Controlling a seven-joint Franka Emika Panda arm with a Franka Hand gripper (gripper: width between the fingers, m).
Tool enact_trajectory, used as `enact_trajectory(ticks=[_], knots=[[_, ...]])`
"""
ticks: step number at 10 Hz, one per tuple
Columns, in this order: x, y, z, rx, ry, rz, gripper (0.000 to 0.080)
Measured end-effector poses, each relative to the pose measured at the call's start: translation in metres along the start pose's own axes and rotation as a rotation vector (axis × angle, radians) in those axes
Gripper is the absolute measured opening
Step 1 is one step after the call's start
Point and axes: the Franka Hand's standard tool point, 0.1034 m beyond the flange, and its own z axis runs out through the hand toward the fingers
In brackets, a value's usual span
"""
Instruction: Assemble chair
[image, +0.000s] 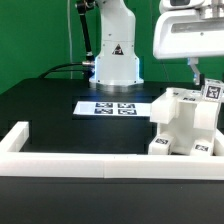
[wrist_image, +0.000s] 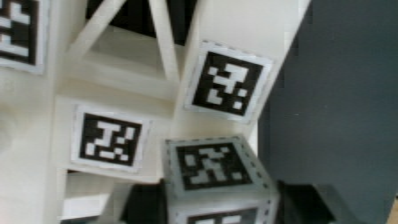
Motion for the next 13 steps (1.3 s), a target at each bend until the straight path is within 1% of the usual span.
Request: enact_trajectory(ticks=[4,5,8,12,13], knots=[[-0.0001,-0.0002,0.0,0.003,0.001,0.061,0.0287],[-0.0002,-0.0008,0.0001,0.008,0.004,0.202,0.0287],[0.0006,-0.0019,-0.0004,0.013,0.008,0.463,0.0288],[0.0017,-0.0011,-0.0003,0.028,0.009,0.701,0.0289],[0.002,-0.0012,-0.0005,0.035,0.005,0.804,0.0289]])
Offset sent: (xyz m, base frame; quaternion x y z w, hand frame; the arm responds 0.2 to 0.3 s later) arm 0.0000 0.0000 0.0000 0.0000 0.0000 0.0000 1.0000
